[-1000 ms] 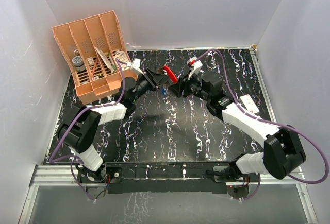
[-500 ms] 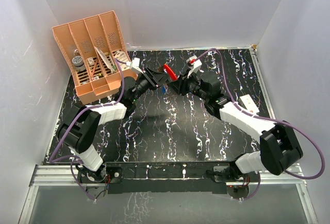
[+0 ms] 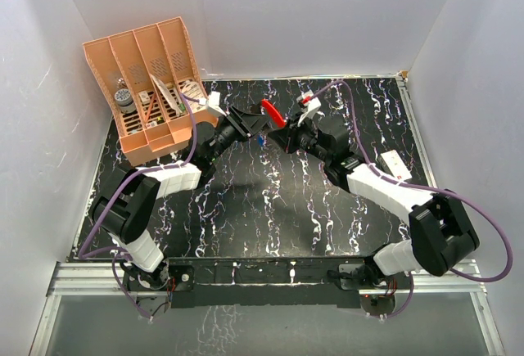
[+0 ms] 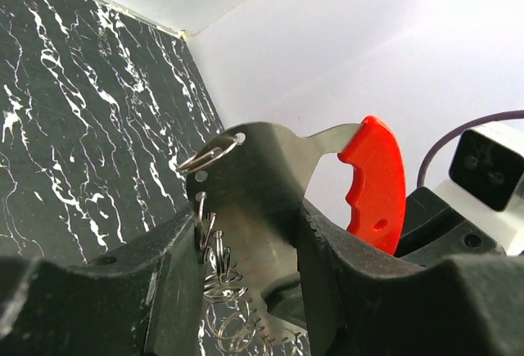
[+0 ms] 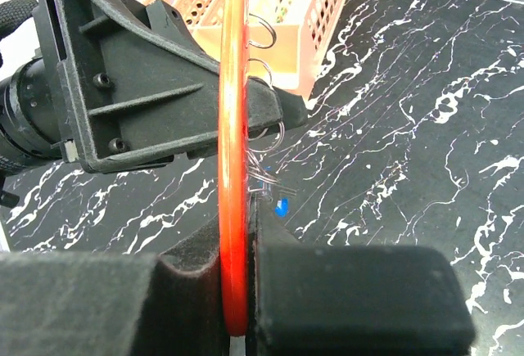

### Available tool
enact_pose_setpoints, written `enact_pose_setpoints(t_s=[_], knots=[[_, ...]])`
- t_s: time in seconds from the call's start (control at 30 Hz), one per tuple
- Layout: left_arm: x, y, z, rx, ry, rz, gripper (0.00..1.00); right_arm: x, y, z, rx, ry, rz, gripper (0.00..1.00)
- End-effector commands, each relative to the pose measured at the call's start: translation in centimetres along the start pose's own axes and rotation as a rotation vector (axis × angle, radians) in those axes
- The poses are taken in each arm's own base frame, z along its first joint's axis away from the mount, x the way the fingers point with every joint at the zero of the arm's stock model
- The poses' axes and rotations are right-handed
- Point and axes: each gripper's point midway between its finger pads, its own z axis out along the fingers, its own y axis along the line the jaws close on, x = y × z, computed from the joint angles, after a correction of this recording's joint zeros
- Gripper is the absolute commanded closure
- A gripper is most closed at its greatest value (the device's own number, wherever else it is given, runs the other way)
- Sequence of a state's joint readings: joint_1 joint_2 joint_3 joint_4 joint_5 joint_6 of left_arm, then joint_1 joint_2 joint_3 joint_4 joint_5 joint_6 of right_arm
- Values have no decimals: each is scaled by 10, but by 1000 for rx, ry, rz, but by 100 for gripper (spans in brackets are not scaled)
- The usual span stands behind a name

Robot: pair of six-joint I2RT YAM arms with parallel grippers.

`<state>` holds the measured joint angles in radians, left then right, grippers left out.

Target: Put the keys on the keyring

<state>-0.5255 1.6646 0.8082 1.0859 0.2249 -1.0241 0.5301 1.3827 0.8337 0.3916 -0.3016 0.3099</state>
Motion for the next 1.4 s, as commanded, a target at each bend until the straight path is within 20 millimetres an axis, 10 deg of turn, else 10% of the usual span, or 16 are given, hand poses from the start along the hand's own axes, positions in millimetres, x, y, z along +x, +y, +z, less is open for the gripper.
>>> enact_pose_setpoints(t_s=[0.0, 0.1, 0.2, 0.4, 0.93, 1.37], knots=[[-24, -44, -2, 122, -57, 13, 94, -29, 1, -5, 12, -116, -21, 100], [-22, -41, -3, 123, -53, 10, 92, -36, 0, -10, 32, -150, -21, 100], [-24, -39, -3, 109, -64, 26, 42, -41, -2, -14, 58, -157, -23, 100], [-36, -34, -10, 55, -110, 133, 2, -50, -4, -25, 107, -129, -54, 100], [-4, -12, -57, 84, -39, 369, 29, -95, 0, -44, 178, -79, -150, 100], [8, -50, -48, 147, -107, 631, 42, -110, 25, -44, 90, -22, -96, 100]])
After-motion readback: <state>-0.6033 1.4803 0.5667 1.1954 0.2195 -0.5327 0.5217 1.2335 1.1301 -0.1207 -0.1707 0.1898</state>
